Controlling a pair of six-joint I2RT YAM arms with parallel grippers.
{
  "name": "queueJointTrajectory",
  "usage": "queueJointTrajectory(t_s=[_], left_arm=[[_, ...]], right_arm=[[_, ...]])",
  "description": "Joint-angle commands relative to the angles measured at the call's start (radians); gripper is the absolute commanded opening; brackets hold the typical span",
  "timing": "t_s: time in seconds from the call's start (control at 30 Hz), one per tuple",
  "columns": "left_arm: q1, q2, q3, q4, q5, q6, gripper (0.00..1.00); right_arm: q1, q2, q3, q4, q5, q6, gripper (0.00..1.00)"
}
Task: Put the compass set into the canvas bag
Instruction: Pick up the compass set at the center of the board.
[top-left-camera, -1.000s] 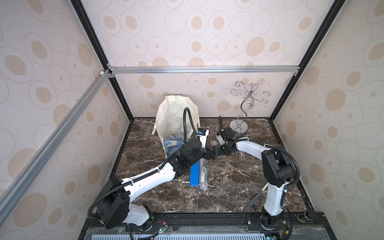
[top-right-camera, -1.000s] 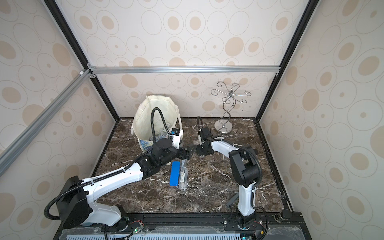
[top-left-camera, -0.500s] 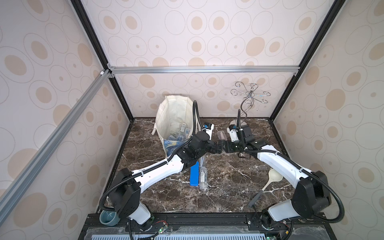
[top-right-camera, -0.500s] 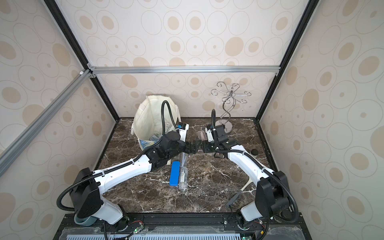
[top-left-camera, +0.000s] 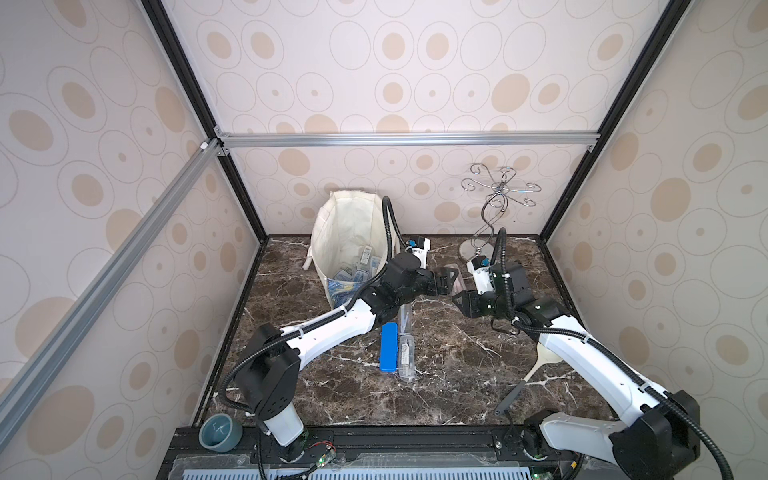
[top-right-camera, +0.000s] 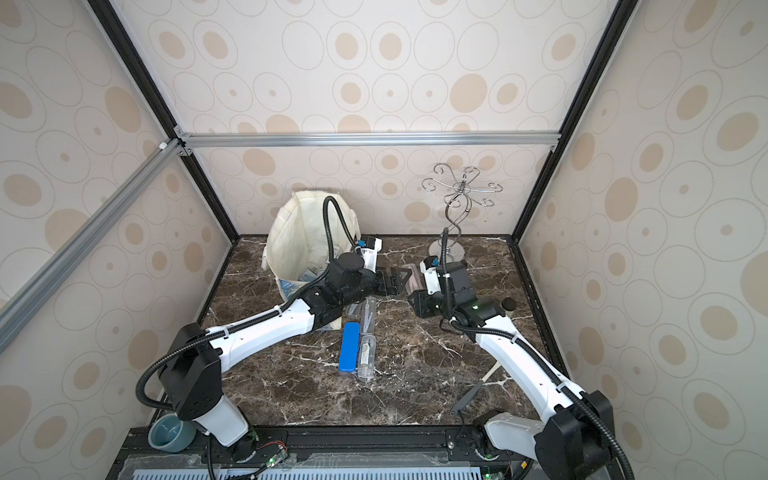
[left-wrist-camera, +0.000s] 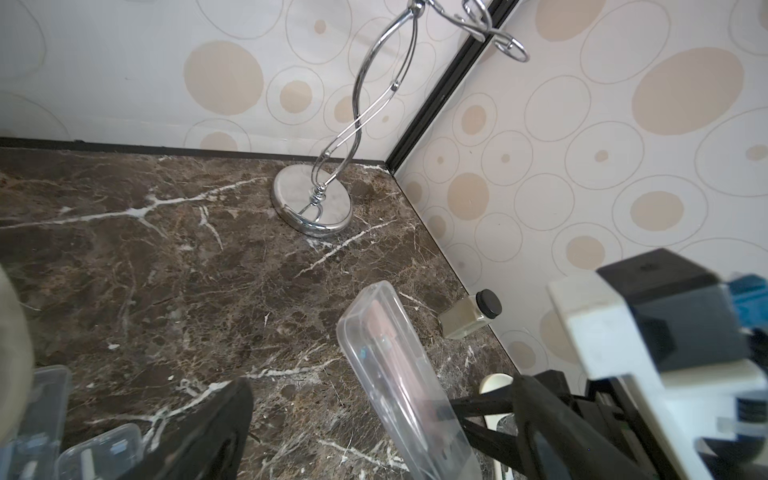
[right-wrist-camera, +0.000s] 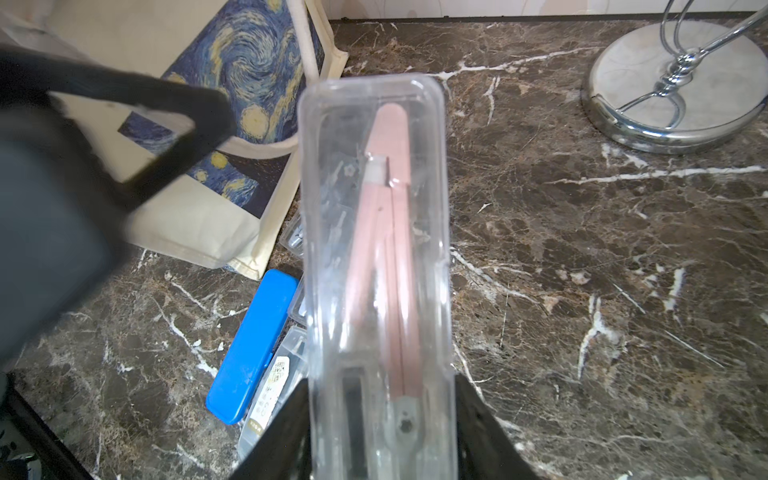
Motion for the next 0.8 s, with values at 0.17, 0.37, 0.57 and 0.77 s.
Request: queueJointTrajectory(t_s=[0.17,0.37,0.57,0.77], left_arm=[[0.007,0.052,0.061,0.054,0.098,-0.075,0.83],[0.010,0.055,0.011,0.212,0.168,-0.114,0.55],[0.015,0.065,0.002,0.255,0.205,-0.137,0.34],[0.018,0.073,0.003,0.257,0.212,-0.138,0.25]], right_arm=[[-0.005,-0.035,-0.009,0.050,-0.046,0.008,0.49],[-0.005,-0.038,-0.009,0.072,-0.067,0.022,0.49],[-0.005,-0.040,-0.005,0.096,-0.081,0.034,0.49],[-0.005,-0.033,0.002,0.114,-0.093,0.041,0.49]])
